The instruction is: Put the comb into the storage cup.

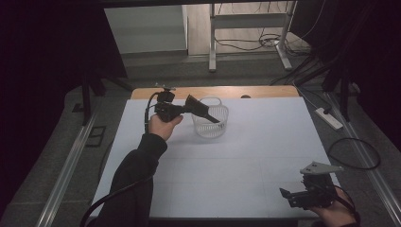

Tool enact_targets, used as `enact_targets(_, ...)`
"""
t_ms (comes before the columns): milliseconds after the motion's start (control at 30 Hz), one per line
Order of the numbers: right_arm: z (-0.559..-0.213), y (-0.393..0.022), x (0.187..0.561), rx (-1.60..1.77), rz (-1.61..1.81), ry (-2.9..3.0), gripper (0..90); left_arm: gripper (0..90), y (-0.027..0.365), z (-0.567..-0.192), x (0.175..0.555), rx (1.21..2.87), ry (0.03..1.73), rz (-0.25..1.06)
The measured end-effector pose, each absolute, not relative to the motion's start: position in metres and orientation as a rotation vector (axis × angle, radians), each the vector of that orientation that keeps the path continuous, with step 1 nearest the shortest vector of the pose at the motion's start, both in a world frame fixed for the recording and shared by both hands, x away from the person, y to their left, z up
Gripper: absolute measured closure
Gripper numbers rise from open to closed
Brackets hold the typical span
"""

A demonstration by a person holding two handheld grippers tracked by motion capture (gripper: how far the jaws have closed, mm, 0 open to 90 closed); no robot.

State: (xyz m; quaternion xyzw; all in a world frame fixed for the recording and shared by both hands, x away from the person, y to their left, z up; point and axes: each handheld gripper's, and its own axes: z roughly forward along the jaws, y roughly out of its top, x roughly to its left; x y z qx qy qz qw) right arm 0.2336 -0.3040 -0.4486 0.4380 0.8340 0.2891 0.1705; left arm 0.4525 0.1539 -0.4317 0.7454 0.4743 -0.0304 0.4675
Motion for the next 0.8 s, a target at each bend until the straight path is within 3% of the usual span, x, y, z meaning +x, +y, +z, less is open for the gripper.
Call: enact_targets(800,-0.449,-0.304,0.234,1.246,0.814,2.37,1.4,71.2,0.16,-0.448,0.454,1.83,1.249,0.014)
